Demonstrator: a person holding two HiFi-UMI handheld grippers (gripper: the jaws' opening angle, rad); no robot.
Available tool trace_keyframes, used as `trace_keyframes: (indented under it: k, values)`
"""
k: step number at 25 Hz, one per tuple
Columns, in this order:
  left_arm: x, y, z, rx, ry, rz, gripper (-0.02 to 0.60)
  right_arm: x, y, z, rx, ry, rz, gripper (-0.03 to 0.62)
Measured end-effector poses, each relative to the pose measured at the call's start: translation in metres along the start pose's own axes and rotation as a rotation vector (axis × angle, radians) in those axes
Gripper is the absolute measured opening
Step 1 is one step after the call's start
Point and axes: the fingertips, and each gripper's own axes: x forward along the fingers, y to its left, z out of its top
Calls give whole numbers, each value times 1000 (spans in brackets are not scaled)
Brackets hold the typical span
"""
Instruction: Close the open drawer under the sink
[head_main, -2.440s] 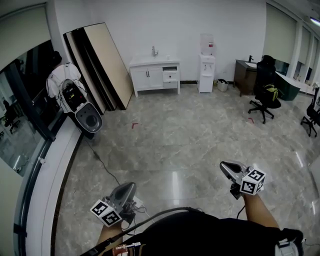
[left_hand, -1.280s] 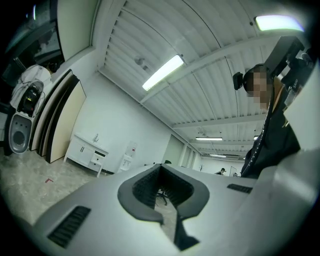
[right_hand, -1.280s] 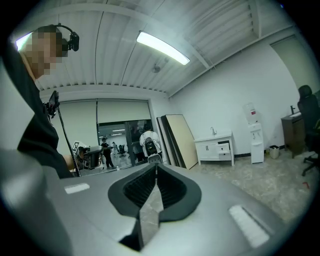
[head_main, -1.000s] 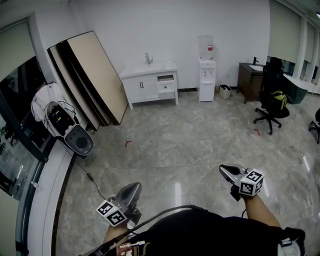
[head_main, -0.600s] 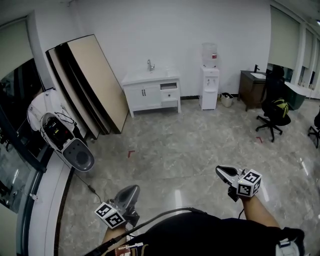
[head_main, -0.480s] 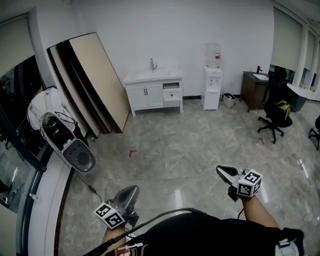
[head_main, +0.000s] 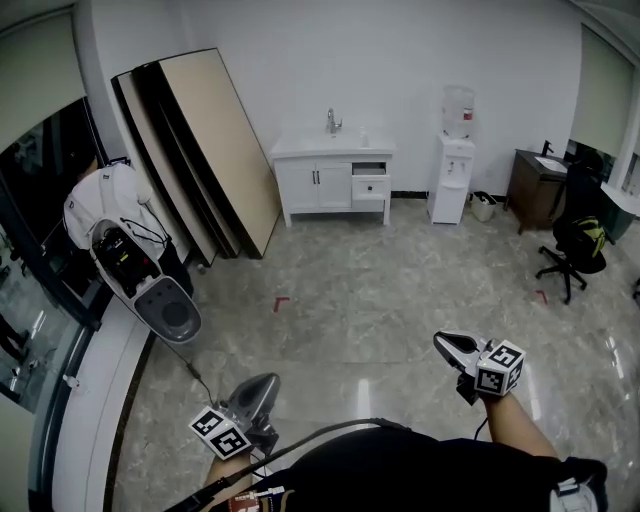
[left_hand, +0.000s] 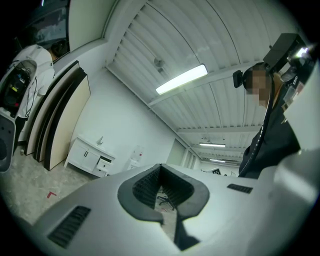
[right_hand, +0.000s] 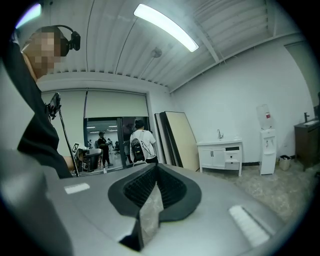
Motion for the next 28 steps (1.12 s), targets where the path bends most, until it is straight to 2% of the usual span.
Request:
trace_keyframes:
  k: [6, 16, 22, 28]
  values:
    - [50, 25, 10, 29, -16, 55, 0, 39, -61, 13, -3, 1, 70, 11]
    - [176, 46, 14, 40, -79, 143, 0, 85, -200, 61, -37, 12, 180, 11]
    - [240, 58, 7, 46, -72, 167, 0, 98, -268, 68, -28, 5, 205, 11]
    - [290, 73, 6, 45, -36, 143, 0, 105, -314, 62, 4, 12, 181, 11]
